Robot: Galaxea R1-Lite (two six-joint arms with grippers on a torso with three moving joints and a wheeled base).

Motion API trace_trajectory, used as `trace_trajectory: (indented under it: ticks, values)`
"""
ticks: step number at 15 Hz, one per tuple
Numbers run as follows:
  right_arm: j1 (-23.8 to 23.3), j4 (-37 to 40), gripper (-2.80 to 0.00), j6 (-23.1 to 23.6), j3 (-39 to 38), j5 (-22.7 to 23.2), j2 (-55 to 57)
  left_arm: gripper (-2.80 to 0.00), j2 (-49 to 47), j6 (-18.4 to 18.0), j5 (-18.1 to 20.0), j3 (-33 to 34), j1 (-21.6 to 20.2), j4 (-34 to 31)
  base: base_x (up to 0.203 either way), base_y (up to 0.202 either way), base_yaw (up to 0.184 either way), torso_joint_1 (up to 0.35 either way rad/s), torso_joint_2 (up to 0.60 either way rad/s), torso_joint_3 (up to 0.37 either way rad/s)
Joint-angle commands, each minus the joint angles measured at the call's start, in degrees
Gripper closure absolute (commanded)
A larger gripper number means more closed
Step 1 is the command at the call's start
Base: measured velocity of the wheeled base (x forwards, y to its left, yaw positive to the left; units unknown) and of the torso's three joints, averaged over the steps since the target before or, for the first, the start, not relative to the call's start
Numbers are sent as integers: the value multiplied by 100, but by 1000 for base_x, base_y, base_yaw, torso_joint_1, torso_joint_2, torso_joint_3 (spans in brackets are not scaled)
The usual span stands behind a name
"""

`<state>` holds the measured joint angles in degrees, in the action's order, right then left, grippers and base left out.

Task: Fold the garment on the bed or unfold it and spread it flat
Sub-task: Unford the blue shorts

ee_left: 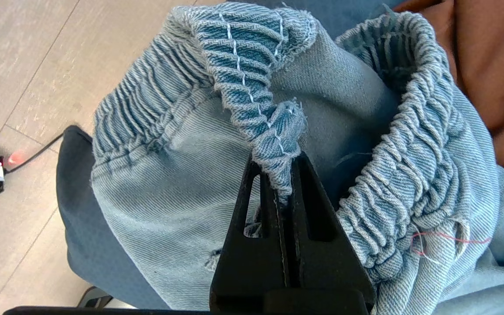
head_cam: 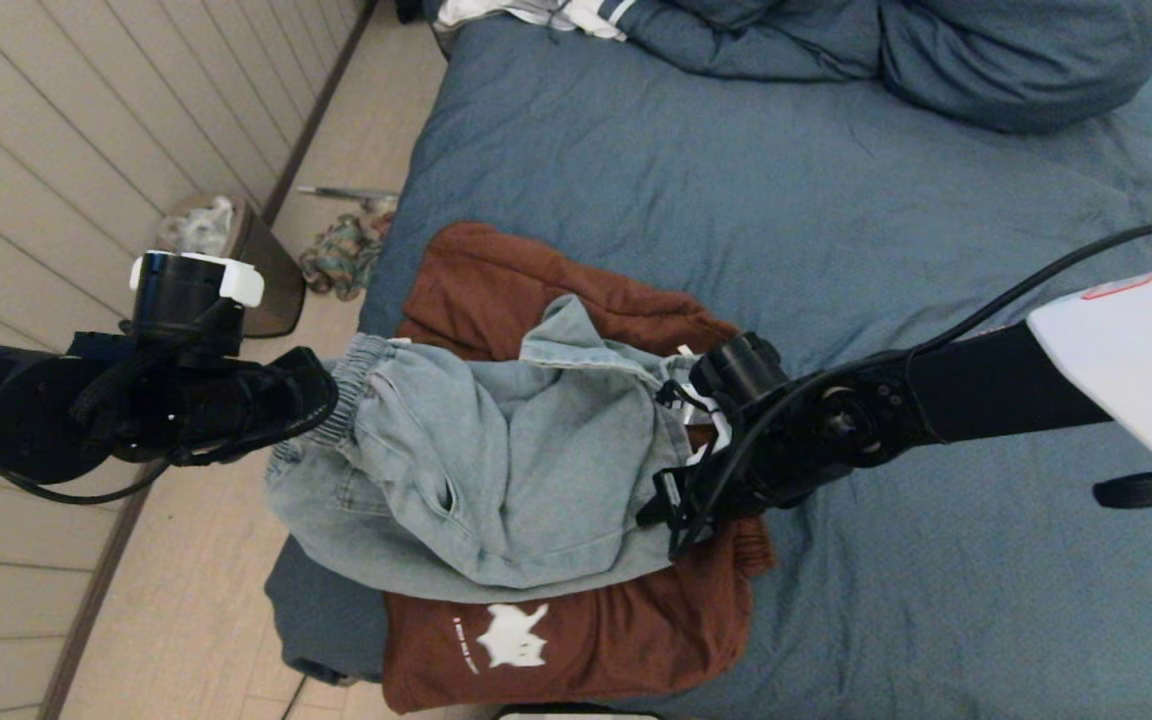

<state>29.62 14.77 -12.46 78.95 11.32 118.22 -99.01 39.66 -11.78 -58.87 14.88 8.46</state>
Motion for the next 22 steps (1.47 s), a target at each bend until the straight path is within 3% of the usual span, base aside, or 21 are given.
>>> trace_trajectory:
  ticks: [1, 8, 16, 21, 22]
  values:
    - [90, 8, 0, -11, 16, -78, 96, 0, 5, 27, -8, 13, 31, 7, 0, 0, 0, 0, 0, 0]
    - [114, -301, 0, -171, 43, -87, -10, 0, 40, 33, -8, 16, 40, 7, 0, 0, 0, 0, 0, 0]
    - [114, -337, 0, -410, 432, -134, -1147, 0, 111, 33, -1, 51, 59, 0, 0, 0, 0, 0, 0, 0]
    - [168, -301, 0, -389, -40, -169, -1284, 0, 172, 33, 0, 60, 77, -2, 0, 0, 0, 0, 0, 0]
    - [179, -278, -280, -372, -214, -160, -1417, 0, 172, 33, 0, 60, 77, -2, 0, 0, 0, 0, 0, 0]
